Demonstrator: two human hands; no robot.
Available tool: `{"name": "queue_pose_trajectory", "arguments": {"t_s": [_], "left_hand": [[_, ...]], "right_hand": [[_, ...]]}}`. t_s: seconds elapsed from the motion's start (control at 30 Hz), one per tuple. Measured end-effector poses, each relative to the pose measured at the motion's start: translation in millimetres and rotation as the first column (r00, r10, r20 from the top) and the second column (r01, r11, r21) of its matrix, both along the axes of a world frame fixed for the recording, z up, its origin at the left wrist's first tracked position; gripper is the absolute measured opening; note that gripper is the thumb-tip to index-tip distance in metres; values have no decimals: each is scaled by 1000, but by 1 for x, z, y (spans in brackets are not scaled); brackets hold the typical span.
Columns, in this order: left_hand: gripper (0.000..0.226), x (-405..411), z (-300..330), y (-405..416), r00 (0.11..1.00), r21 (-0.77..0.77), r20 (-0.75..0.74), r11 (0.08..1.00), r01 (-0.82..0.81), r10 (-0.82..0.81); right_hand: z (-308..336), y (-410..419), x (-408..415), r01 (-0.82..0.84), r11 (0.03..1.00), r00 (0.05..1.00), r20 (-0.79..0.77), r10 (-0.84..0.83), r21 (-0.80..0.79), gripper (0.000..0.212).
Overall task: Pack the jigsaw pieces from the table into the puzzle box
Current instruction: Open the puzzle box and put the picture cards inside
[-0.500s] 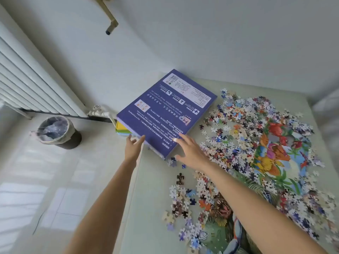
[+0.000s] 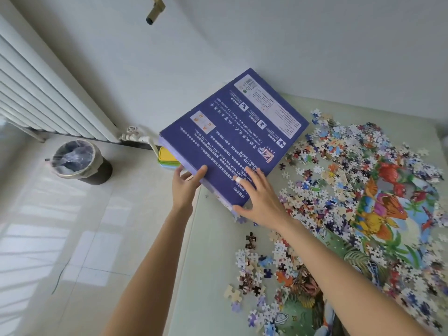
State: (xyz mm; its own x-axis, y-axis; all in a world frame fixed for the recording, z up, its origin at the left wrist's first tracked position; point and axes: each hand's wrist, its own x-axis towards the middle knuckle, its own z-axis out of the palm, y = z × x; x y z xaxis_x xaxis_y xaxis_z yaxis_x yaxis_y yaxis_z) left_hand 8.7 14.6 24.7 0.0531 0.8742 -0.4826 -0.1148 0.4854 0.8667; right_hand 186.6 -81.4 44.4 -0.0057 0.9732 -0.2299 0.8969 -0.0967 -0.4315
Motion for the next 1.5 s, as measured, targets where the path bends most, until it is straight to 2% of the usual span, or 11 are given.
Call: {"name": "queue_pose_trajectory", "arguments": {"t_s": [0.1,0.3,0.53,0.73,1.0,1.13,1.23,1.3,1.4,1.43,1.5], "left_hand": [[52,3,18,-6,999,63,-41,998,27,-24],[85,13,67,-28,989,155,-143,987,41,-19],[66,12,134,-59,966,377,-248,926,23,77],[64,26,189,-88,846,600,-489,786,149,213],[61,55,210,-99,784,571,-598,774,273,165],[59,64,218,-92,845,564,-532,765,310,49],[44,70,222,-89,953,572,-287,781,252,-97],[41,73,225,-87,978,578,-132,789,209,-162],[53,77,226,-82,982,572,10,807,149,-188],[59,78,225,-81,988,597,0,793,125,-156],[71,79,225,-73,982,723,-190,678,134,9]], "right_hand": [[13,-7,3,9,1000,1000,-23,-8,7,73],[49,-19,3,66,997,983,-174,-58,42,93],[94,-36,10,-7,992,932,-359,53,129,86],[131,-37,12,-7,990,859,-506,76,138,81],[158,-37,40,-45,994,828,-553,95,104,87],[168,-34,55,-55,995,797,-597,93,81,95],[178,-29,70,-14,995,794,-604,73,101,95],[184,-25,81,22,990,806,-588,65,140,87],[188,-19,97,146,971,811,-585,-8,189,60],[190,-17,100,194,954,809,-587,-24,227,51],[197,-9,103,249,921,823,-566,-39,299,36]]}}
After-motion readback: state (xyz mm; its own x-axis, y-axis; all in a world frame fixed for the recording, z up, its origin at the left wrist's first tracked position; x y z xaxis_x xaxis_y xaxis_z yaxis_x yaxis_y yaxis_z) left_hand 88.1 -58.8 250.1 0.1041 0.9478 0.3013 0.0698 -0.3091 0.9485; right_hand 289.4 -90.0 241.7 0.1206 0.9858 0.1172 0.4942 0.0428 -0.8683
